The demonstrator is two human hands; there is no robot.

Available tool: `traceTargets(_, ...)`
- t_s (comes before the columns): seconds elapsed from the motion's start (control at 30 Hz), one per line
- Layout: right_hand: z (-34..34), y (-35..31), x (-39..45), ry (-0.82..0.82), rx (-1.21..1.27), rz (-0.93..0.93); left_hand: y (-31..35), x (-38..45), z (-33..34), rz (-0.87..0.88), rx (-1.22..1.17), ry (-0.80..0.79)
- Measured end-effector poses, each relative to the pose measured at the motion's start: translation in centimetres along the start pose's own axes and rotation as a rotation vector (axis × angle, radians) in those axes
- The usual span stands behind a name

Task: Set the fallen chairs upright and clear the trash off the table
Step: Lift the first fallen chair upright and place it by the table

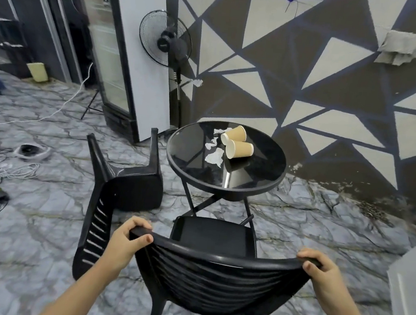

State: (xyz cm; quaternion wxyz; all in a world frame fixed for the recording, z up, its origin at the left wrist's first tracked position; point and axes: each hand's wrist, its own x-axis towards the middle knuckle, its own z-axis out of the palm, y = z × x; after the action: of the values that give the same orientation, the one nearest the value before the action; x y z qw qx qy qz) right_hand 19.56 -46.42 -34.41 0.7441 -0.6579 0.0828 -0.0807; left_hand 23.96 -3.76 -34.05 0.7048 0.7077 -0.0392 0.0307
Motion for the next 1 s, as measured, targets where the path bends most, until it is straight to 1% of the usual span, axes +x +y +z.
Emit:
traceTargets(0.1, -0.6, 0.8, -2.9, -0.036, -0.03, 0.057, -0.7, -3.3, -0.7, -0.065, 0.056, -0.02)
traceTargets(0.23, -0.3, 0.8, -4.6, -0.061, -0.083, 0.094, -0.2, -5.5, -0.8, -0.112, 0.14, 0.004)
traceTargets(0.37, -0.2, 0.3, -5.1, -0.09, -0.094, 0.085, 0.7, -6.1, -0.3, -0.182, 0.122, 0.028)
traceTargets(0.6, -0.5, 0.0, -6.0, -0.148, -0.071, 0.067, 1.1, -5.2, 2.1, -0.303, 0.104, 0.202)
traceTargets(0.67, -0.6, 0.2, -6.2, -0.13, -0.049, 0.057, 1.2, -4.6, 2.5, -0.309, 0.09, 0.22)
traceTargets(0.77, -1.3, 0.9, -6.3, -0.077, -0.021, 0.015, 1.5, -3.3, 3.3, -0.325, 0.098, 0.198)
traceTargets(0.9, -2.3, 1.3, -5.5, -0.032, 0.051, 0.005, 1.7, -0.8, 5.6, -0.285, 0.063, 0.189)
traceTargets(0.97, -2.2, 1.3, -4.6, -0.038, 0.048, 0.025, 1.7, 0.0, 5.9, -0.277, 0.074, 0.212)
traceTargets(1.0, -2.1, 1.3, -4.1, -0.067, 0.038, 0.034, 1.5, 0.1, 5.6, -0.276, 0.08, 0.233)
